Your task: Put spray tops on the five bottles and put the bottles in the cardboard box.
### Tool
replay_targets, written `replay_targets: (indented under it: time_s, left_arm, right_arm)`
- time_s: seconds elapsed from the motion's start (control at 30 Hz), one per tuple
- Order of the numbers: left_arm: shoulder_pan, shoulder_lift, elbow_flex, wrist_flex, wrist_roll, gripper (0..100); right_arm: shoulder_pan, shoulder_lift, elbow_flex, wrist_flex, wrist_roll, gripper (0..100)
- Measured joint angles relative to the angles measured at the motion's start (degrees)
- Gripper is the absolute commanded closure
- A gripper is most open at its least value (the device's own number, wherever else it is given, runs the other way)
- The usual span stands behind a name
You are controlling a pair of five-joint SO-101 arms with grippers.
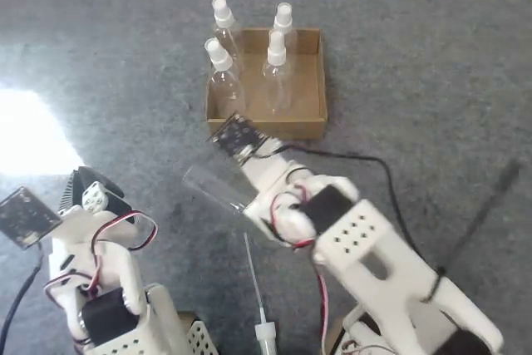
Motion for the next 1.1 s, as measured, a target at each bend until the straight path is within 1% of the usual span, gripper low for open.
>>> replay_targets:
  time_s: [0.07, 0.13, 0.27, 0.33, 0.4, 0.5, 0.77, 1.03, 1.1]
  left_arm:
    - [0.0, 0.0, 0.0, 0.0, 0.0, 99]
    - [0.0, 0.0, 0.0, 0.0, 0.0, 99]
    - [0.0, 0.0, 0.0, 0.0, 0.0, 99]
    - [0.0, 0.0, 0.0, 0.0, 0.0, 99]
    - [0.0, 0.0, 0.0, 0.0, 0.0, 99]
    - [0.0, 0.0, 0.0, 0.0, 0.0, 99]
    - [0.0, 0.0, 0.0, 0.0, 0.0, 99]
    - [0.0, 0.0, 0.0, 0.0, 0.0, 99]
    - [0.0, 0.0, 0.0, 0.0, 0.0, 99]
  right_arm:
    - [1.93, -1.93, -1.93, 3.78, 0.26, 92.3]
    - [2.37, -2.55, -3.43, 5.54, 0.26, 89.8]
    - [0.7, -2.55, -4.04, 4.57, -0.18, 76.3]
    - [-0.97, -1.49, -4.04, 3.96, -2.37, 70.1]
    - [-1.85, 1.05, -4.04, 3.25, -3.87, 65.4]
    - [-3.16, 6.07, -4.04, 0.7, -4.66, 60.9]
    - [-3.52, 21.01, -4.22, -11.16, -5.01, 60.0]
    - [-5.98, 30.51, -4.22, -20.84, -5.01, 60.2]
    - [-6.24, 32.7, -4.22, -23.03, -5.01, 63.4]
